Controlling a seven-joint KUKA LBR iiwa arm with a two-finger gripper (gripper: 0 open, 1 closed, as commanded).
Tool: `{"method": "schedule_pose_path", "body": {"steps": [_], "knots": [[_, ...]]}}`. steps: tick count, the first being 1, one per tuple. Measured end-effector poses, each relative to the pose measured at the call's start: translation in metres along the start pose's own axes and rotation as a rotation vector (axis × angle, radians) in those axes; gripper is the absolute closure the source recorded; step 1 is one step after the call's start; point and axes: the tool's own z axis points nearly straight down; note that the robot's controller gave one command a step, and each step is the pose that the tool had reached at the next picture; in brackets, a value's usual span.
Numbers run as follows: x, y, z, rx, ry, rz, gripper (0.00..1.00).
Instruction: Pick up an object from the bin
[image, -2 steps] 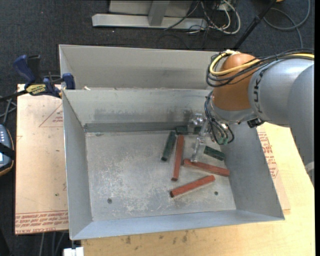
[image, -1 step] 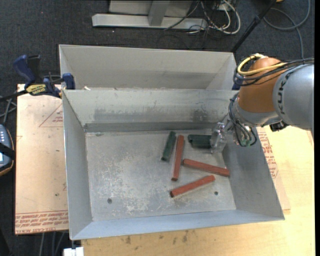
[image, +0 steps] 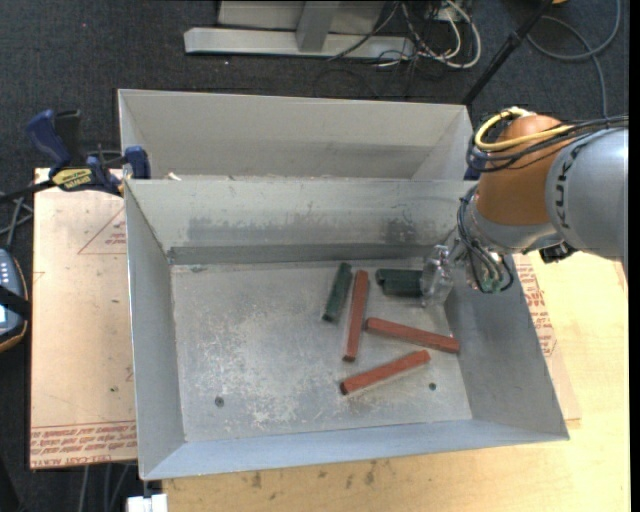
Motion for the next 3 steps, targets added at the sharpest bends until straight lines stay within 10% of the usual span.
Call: {"method": "schedule_pose_path", "body": {"steps": [1, 2, 3], "knots": [[0.01, 0.0, -0.054, -0.001, 0.011, 0.004, 1.0], [0.008, 0.065, -0.028, -0.002, 0.007, -0.058, 0.0], [0.007, 0.064, -0.028, -0.002, 0.005, -0.057, 0.0]]}}
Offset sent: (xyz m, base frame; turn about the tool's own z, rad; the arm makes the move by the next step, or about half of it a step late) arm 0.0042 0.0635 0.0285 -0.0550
